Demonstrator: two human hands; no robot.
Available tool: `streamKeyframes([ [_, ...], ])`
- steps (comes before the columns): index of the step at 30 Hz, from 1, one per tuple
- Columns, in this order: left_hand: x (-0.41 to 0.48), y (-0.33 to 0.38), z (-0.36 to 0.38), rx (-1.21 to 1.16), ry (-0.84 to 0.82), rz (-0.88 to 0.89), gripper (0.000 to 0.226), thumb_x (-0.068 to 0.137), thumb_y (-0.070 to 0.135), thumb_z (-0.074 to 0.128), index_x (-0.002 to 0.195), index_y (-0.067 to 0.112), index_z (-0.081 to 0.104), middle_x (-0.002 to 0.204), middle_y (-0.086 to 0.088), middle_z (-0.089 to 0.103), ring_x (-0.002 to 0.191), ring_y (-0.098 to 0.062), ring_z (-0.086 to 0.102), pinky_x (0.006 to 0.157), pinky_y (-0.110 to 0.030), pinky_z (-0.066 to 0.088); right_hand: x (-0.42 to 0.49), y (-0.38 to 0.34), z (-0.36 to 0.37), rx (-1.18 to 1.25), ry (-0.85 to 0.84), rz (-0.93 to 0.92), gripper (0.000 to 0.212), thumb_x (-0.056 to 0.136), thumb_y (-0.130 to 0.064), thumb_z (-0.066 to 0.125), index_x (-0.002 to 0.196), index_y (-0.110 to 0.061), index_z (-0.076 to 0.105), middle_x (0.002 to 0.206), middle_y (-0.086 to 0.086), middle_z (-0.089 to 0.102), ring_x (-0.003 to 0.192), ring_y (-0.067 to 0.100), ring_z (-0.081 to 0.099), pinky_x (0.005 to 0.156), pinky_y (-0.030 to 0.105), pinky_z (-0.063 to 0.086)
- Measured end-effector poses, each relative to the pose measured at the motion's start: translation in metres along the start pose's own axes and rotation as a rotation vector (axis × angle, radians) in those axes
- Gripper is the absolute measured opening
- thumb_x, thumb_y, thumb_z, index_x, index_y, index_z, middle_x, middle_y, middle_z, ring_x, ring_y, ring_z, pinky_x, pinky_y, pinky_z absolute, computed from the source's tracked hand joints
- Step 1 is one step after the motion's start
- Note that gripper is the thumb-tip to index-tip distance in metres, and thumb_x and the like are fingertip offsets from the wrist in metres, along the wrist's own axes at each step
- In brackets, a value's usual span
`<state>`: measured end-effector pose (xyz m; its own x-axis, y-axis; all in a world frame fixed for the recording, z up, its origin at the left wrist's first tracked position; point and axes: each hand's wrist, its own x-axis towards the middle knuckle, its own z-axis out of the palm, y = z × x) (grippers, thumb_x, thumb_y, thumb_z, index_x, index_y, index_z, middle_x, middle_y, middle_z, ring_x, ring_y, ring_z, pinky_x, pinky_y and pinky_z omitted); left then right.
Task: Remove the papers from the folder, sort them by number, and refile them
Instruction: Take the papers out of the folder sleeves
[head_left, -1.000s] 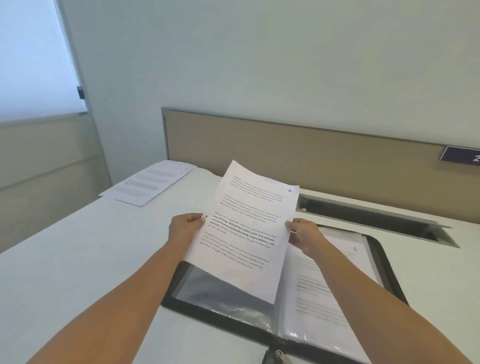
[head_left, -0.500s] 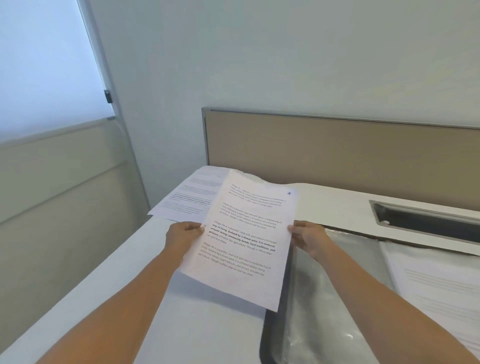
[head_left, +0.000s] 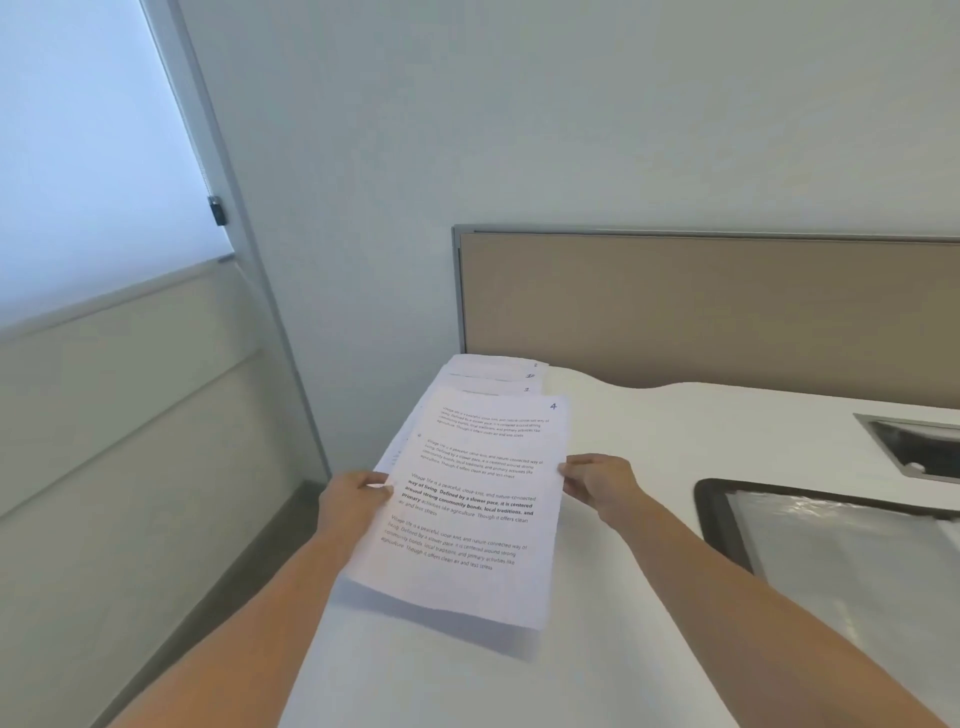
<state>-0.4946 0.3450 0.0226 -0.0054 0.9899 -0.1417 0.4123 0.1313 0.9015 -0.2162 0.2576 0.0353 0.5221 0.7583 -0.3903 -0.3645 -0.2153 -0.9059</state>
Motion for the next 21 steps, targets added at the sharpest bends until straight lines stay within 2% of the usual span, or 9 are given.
streamKeyframes([
  [2, 0.017, -0.002, -0.004, 0.009, 0.004, 0.004, 0.015, 0.084, 0.006, 0.066, 0.097, 0.013, 0.066, 0.096, -0.009, 0.063, 0.086, -0.027, 0.061, 0.083, -0.034, 0.049, 0.011, -0.002, 0.014, -0.001, 0.024, -0.005, 0.019, 0.078, 0.016, 0.063, 0.071, 0.0, 0.057, 0.079, 0.015, 0.062, 0.064, 0.023, 0.059, 0.049, 0.017, 0.054],
  [6, 0.052, -0.002, -0.012, 0.046, -0.021, 0.02, 0.024, 0.083, 0.004, 0.067, 0.106, 0.011, 0.063, 0.087, -0.011, 0.066, 0.089, -0.033, 0.065, 0.089, -0.045, 0.051, 0.036, 0.001, 0.037, -0.052, 0.1, -0.033, 0.018, 0.075, 0.012, 0.068, 0.068, -0.002, 0.059, 0.088, 0.019, 0.063, 0.066, 0.027, 0.061, 0.058, 0.021, 0.057],
  [10, 0.082, 0.002, -0.008, 0.104, -0.027, 0.063, 0.026, 0.084, 0.005, 0.066, 0.11, 0.007, 0.062, 0.087, -0.013, 0.067, 0.088, -0.031, 0.064, 0.086, -0.041, 0.05, 0.058, 0.002, 0.054, -0.082, 0.162, -0.04, 0.02, 0.074, 0.01, 0.071, 0.067, -0.003, 0.058, 0.083, 0.016, 0.064, 0.064, 0.027, 0.061, 0.075, 0.031, 0.056],
  [12, 0.093, 0.0, -0.004, 0.164, -0.016, 0.092, 0.026, 0.084, 0.008, 0.066, 0.11, 0.009, 0.062, 0.085, -0.009, 0.067, 0.087, -0.028, 0.063, 0.085, -0.038, 0.05, 0.067, 0.001, 0.059, -0.126, 0.183, -0.033, 0.022, 0.075, 0.008, 0.071, 0.066, -0.005, 0.056, 0.075, 0.012, 0.062, 0.058, 0.022, 0.059, 0.077, 0.03, 0.054],
  [14, 0.101, -0.002, -0.001, 0.253, -0.001, 0.137, 0.025, 0.085, 0.01, 0.064, 0.11, 0.012, 0.062, 0.081, -0.003, 0.065, 0.085, -0.022, 0.06, 0.081, -0.032, 0.047, 0.074, 0.001, 0.064, -0.161, 0.187, -0.037, 0.023, 0.076, 0.008, 0.07, 0.065, -0.006, 0.056, 0.073, 0.011, 0.061, 0.055, 0.02, 0.057, 0.066, 0.024, 0.055],
  [16, 0.108, -0.005, 0.001, 0.312, 0.026, 0.172, 0.025, 0.087, 0.01, 0.062, 0.111, 0.013, 0.061, 0.08, 0.001, 0.063, 0.084, -0.018, 0.056, 0.077, -0.029, 0.042, 0.078, 0.004, 0.067, -0.201, 0.2, -0.045, 0.023, 0.077, 0.007, 0.069, 0.065, -0.007, 0.055, 0.07, 0.008, 0.059, 0.053, 0.017, 0.055, 0.048, 0.016, 0.049],
  [17, 0.11, -0.006, 0.003, 0.33, 0.04, 0.184, 0.025, 0.087, 0.01, 0.06, 0.111, 0.013, 0.061, 0.08, 0.002, 0.062, 0.084, -0.017, 0.055, 0.075, -0.028, 0.04, 0.079, 0.006, 0.068, -0.22, 0.213, -0.047, 0.023, 0.077, 0.006, 0.07, 0.066, -0.008, 0.054, 0.069, 0.007, 0.059, 0.051, 0.017, 0.055, 0.044, 0.016, 0.046],
  [21, 0.115, -0.013, 0.011, 0.358, 0.103, 0.204, 0.027, 0.086, 0.008, 0.056, 0.112, 0.013, 0.06, 0.087, 0.003, 0.061, 0.086, -0.017, 0.054, 0.073, -0.027, 0.037, 0.086, 0.009, 0.07, -0.268, 0.254, -0.068, 0.025, 0.075, 0.004, 0.072, 0.065, -0.009, 0.054, 0.068, 0.006, 0.06, 0.05, 0.016, 0.056, 0.047, 0.019, 0.045],
])
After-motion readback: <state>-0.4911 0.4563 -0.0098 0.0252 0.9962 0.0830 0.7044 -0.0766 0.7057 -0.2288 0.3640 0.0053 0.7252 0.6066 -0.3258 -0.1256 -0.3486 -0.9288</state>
